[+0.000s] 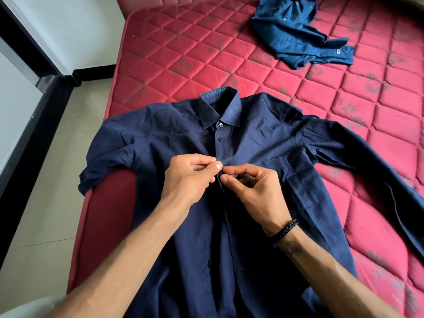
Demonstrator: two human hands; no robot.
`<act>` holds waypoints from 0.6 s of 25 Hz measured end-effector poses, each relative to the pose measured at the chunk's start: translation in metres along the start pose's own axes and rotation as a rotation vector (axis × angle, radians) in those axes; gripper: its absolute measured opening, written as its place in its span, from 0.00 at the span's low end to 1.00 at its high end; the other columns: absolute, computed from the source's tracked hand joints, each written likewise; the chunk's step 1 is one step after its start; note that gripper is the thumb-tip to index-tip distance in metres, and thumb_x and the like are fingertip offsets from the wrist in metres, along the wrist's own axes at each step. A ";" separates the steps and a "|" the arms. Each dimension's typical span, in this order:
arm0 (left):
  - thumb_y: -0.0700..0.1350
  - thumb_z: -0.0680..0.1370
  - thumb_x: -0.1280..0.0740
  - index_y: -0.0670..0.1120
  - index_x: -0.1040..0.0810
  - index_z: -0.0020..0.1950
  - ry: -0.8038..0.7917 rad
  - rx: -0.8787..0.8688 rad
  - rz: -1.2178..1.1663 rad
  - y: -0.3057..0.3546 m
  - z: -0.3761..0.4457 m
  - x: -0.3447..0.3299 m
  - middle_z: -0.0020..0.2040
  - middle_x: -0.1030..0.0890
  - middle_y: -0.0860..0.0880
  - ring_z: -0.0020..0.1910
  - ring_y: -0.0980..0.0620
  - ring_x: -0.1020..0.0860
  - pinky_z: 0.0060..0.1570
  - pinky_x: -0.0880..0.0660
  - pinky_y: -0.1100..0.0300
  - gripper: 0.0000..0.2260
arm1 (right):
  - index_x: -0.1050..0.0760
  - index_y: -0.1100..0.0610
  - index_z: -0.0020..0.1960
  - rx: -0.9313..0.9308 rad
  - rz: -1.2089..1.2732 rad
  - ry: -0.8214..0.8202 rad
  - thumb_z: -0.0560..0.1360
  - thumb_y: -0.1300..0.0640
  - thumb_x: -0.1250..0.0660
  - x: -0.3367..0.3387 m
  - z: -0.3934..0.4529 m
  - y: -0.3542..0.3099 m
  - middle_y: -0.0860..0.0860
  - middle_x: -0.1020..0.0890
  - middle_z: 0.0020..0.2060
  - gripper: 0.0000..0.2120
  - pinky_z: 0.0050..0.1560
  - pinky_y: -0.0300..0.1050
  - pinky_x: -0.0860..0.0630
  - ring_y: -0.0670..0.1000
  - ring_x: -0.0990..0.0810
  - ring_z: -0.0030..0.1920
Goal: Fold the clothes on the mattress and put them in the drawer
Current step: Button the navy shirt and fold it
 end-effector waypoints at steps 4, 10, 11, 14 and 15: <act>0.45 0.76 0.24 0.49 0.14 0.51 0.015 0.010 -0.019 -0.003 0.001 0.000 0.37 0.13 0.49 0.37 0.54 0.16 0.43 0.20 0.59 0.04 | 0.13 0.53 0.50 -0.005 0.019 0.011 0.74 0.56 0.21 0.000 0.000 0.000 0.51 0.13 0.39 0.05 0.40 0.41 0.24 0.45 0.22 0.36; 0.39 0.78 0.27 0.54 0.19 0.53 -0.014 -0.097 0.038 0.002 -0.002 -0.001 0.38 0.14 0.53 0.33 0.57 0.20 0.41 0.20 0.57 0.10 | 0.14 0.52 0.48 -0.019 0.034 0.002 0.74 0.57 0.21 -0.002 -0.002 -0.002 0.52 0.12 0.43 0.04 0.47 0.56 0.18 0.49 0.19 0.40; 0.39 0.78 0.29 0.55 0.21 0.54 -0.027 -0.116 0.053 0.002 -0.002 -0.003 0.39 0.14 0.53 0.33 0.57 0.21 0.41 0.21 0.56 0.12 | 0.14 0.52 0.48 -0.019 0.041 -0.003 0.74 0.57 0.21 -0.002 -0.002 -0.003 0.53 0.12 0.43 0.04 0.47 0.57 0.18 0.50 0.19 0.40; 0.38 0.79 0.31 0.58 0.25 0.57 -0.077 -0.134 0.060 0.003 -0.001 -0.006 0.40 0.16 0.56 0.35 0.55 0.23 0.41 0.23 0.57 0.15 | 0.14 0.55 0.46 -0.037 0.128 0.010 0.75 0.59 0.23 -0.002 -0.002 -0.008 0.53 0.13 0.41 0.01 0.40 0.42 0.22 0.46 0.20 0.37; 0.38 0.79 0.31 0.58 0.25 0.57 -0.095 -0.139 0.056 0.004 -0.001 -0.007 0.40 0.16 0.57 0.35 0.55 0.24 0.41 0.24 0.57 0.15 | 0.15 0.57 0.46 -0.051 0.154 0.025 0.76 0.59 0.24 -0.001 -0.002 -0.009 0.51 0.14 0.39 0.01 0.38 0.38 0.23 0.44 0.20 0.36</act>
Point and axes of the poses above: each hand's wrist, its own z-axis towards the middle knuckle, its own x-axis out of the back of the hand, y = z × x, the point moved 5 cm from there along z, towards the middle knuckle
